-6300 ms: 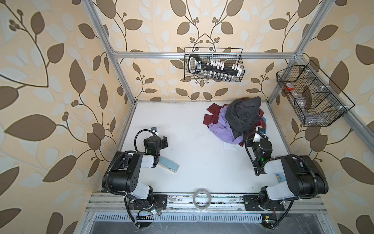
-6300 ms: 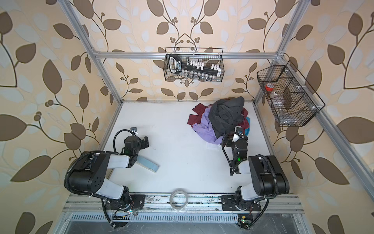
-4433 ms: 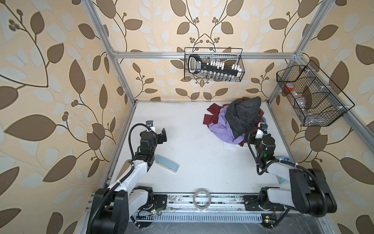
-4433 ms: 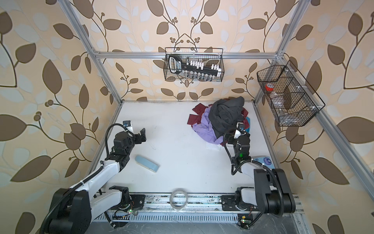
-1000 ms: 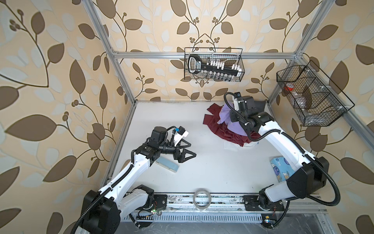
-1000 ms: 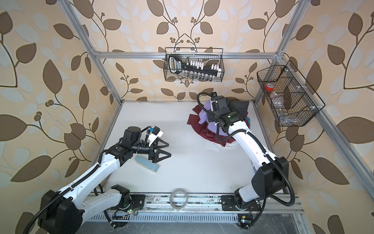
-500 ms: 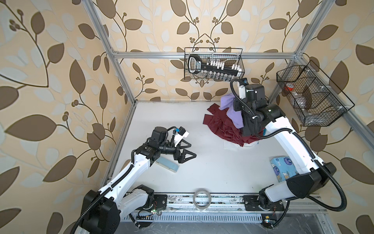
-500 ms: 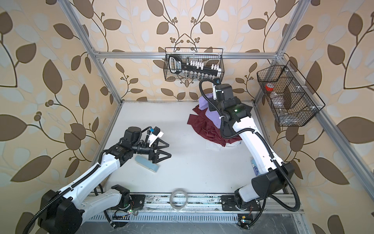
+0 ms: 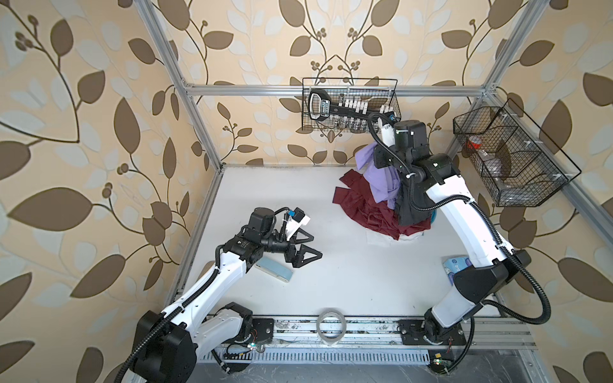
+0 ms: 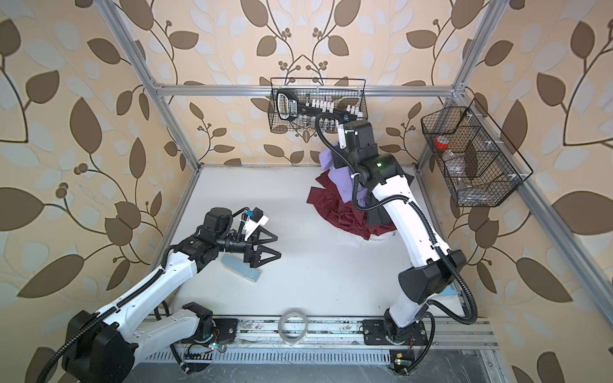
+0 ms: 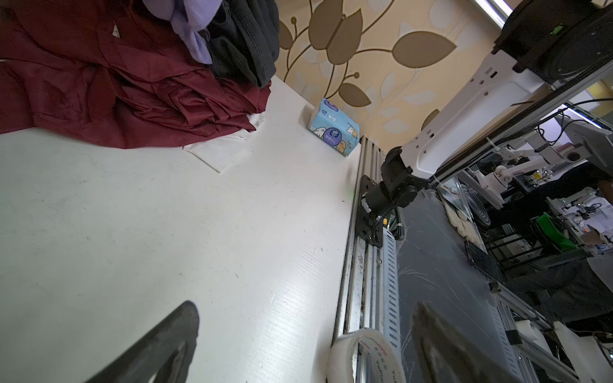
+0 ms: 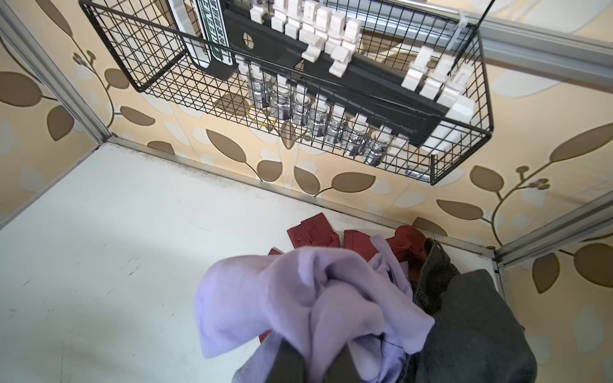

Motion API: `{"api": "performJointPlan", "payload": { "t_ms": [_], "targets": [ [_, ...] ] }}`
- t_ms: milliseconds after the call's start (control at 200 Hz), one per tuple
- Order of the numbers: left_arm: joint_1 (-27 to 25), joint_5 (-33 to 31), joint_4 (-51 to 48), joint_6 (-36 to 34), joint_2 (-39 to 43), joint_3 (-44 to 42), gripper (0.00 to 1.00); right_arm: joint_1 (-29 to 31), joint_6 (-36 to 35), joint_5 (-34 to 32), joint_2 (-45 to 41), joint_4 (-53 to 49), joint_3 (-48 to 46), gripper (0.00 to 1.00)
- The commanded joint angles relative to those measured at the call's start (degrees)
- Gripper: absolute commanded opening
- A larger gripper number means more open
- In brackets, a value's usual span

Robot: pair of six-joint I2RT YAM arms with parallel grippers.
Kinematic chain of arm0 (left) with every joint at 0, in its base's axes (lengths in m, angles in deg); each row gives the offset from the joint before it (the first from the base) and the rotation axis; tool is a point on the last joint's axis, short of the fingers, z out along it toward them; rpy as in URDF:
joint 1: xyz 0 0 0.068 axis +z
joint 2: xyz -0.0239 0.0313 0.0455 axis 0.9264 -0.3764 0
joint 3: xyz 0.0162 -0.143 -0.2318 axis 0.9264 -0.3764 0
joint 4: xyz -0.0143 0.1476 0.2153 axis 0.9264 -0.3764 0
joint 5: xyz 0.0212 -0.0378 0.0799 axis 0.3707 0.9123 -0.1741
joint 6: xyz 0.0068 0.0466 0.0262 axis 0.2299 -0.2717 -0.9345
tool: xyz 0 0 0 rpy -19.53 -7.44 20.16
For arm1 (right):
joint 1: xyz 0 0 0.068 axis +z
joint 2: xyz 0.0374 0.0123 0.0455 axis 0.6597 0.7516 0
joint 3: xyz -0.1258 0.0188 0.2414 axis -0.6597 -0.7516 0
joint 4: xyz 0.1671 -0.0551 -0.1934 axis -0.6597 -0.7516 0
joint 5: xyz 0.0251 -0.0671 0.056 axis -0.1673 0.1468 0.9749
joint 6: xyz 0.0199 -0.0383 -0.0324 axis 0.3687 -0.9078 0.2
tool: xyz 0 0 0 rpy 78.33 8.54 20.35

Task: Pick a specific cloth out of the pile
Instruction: 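Raise the lavender shirt high with the right gripper, pulling it free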

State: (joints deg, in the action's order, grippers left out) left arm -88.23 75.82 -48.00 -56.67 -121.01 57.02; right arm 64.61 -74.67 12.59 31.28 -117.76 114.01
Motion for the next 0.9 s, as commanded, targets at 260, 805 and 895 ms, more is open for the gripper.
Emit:
{"api": "performJointPlan", "payload": {
  "t_ms": [260, 805, 895],
  "targets": [
    [-0.8, 0.0, -0.3, -1.8, 1.5, 1.7, 0.99, 2.0, -3.3, 0.8, 4.8, 1.3, 12.2, 0.0],
    [-0.9, 0.0, -0.4, -2.0, 1.7, 1.6, 0.99, 2.8, -5.0, -2.3, 5.4, 3.4, 17.2, 0.0],
    [-0.9, 0.0, -0.5, -2.1, 1.8, 1.6, 0.99, 2.9, -5.0, -2.7, 5.0, 4.1, 17.5, 0.0]
  ]
}}
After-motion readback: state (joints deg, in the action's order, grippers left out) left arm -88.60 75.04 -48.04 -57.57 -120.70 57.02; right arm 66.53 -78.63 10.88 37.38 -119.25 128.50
